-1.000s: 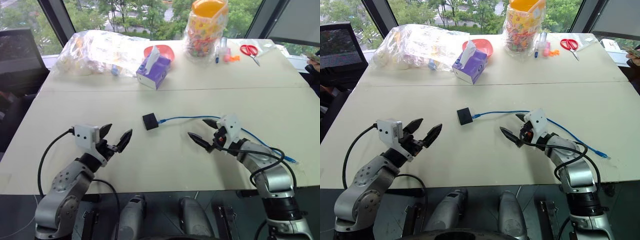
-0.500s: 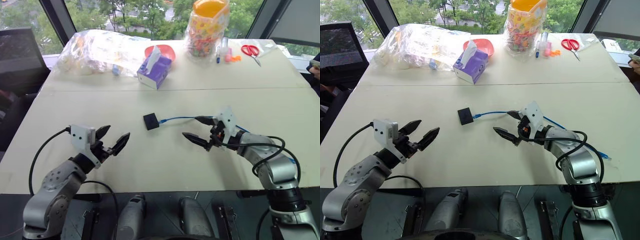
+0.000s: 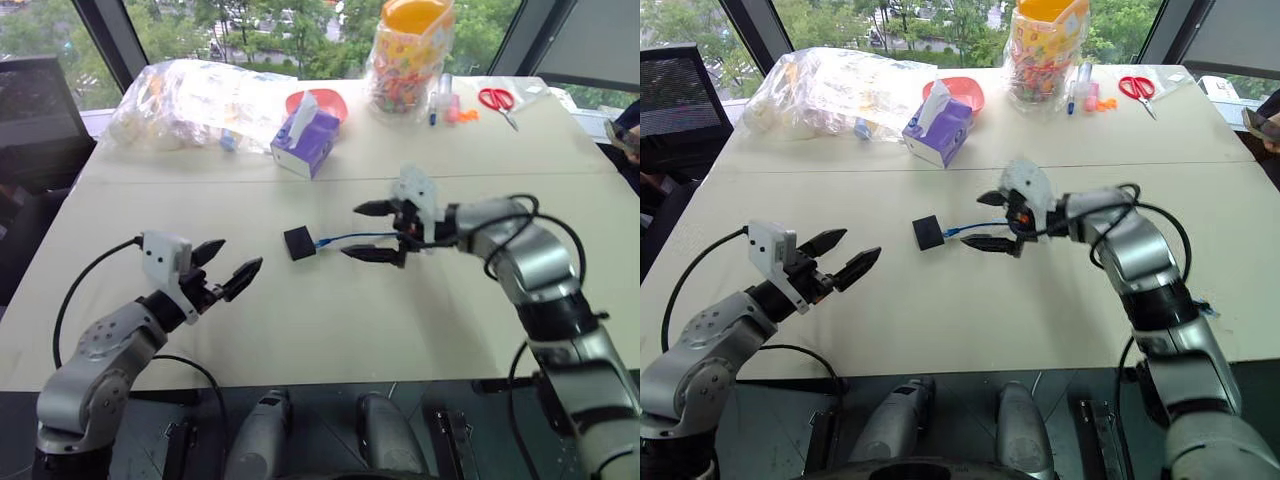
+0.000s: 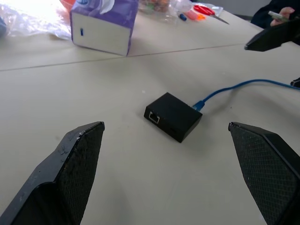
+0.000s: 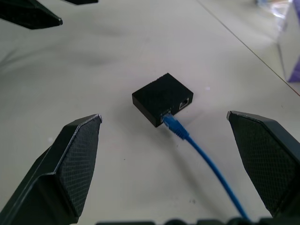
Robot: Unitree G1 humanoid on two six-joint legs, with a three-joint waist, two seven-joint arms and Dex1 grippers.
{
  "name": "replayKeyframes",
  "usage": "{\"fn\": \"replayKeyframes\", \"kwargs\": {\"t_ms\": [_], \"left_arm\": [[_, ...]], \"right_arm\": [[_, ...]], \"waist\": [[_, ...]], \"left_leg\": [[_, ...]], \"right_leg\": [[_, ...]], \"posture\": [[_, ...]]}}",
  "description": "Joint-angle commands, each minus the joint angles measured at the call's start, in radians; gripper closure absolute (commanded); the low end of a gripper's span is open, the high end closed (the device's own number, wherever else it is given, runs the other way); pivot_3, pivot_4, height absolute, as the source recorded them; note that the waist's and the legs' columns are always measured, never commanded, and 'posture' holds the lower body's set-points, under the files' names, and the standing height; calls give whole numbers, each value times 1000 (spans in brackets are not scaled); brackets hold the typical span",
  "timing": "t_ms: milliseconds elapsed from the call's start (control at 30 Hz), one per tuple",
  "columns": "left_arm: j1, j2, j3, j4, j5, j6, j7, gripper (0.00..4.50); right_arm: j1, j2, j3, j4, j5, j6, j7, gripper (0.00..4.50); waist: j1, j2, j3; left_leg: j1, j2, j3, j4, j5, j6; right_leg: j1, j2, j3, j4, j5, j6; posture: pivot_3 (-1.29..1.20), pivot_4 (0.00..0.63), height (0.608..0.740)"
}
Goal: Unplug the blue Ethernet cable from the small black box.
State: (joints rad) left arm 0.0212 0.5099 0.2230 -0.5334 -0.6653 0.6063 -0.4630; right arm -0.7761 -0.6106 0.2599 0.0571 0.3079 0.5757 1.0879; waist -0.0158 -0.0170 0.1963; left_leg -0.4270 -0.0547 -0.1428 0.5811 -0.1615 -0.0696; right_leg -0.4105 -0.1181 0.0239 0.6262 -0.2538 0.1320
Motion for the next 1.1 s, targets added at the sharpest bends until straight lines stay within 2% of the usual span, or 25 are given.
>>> {"fn": "replayKeyframes", "kwargs": {"t_ms": [33, 200, 433, 667, 700, 733, 800, 1000, 1100], "left_arm": [[-15, 12, 18, -1, -6, -7, -11, 51], [-25, 9, 26, 2, 8, -19, 1, 51], [-16, 4, 40, -26, 13, -25, 28, 51], [-17, 4, 50, -26, 24, -34, 36, 51], [-18, 5, 50, -25, 26, -35, 34, 0], [-19, 6, 50, -23, 28, -36, 33, 0], [-21, 9, 52, -21, 31, -37, 31, 0], [-34, 17, 58, -4, 44, -40, 26, 0], [-55, 20, 59, 8, 42, -33, 24, 0]], "right_arm": [[-101, 32, 92, 145, -81, -74, 93, 0], [-244, 128, 189, 443, -213, -231, 154, 0], [-392, 272, 202, 825, -328, -419, 178, 0], [-462, 349, 196, 1046, -425, -538, 173, 0], [-469, 357, 190, 1066, -433, -546, 171, 402], [-475, 363, 186, 1084, -441, -554, 171, 529], [-484, 372, 180, 1111, -455, -566, 174, 1285], [-491, 383, 157, 1130, -481, -585, 184, 4462], [-479, 377, 142, 1099, -488, -614, 160, 4462]], "waist": [[1, 0, 0], [-3, 0, 0], [-6, 0, 0], [-7, 0, 0], [-8, 0, 0], [-10, 0, 0], [-15, 0, 0], [-29, 0, 0], [-30, 1, 0]], "left_leg": [[0, 0, 0, -1, 0, 0], [0, 0, 0, -2, 0, 0], [1, 0, 0, -2, 1, 0], [1, 0, 0, -2, 1, -1], [2, 0, 0, -2, 1, -1], [2, 0, 0, -2, 1, -1], [2, 0, 0, -2, 1, -1], [2, 0, 0, -2, 1, -1], [3, 0, -1, -2, 1, -1]], "right_leg": [[0, 0, 0, 0, 0, 0], [-1, 0, 0, 1, 0, 1], [-2, 1, 0, 4, 1, 2], [-2, 2, 0, 5, 2, 4], [-2, 2, 0, 5, 2, 4], [-2, 2, 0, 5, 2, 4], [-2, 2, 0, 5, 2, 4], [-2, 3, 1, 6, 2, 4], [-2, 3, 1, 6, 2, 4]], "posture": [[0, 150, 728], [0, 150, 728], [0, 150, 728], [0, 150, 728], [0, 150, 728], [0, 150, 728], [0, 150, 728], [0, 150, 728], [0, 150, 728]]}}
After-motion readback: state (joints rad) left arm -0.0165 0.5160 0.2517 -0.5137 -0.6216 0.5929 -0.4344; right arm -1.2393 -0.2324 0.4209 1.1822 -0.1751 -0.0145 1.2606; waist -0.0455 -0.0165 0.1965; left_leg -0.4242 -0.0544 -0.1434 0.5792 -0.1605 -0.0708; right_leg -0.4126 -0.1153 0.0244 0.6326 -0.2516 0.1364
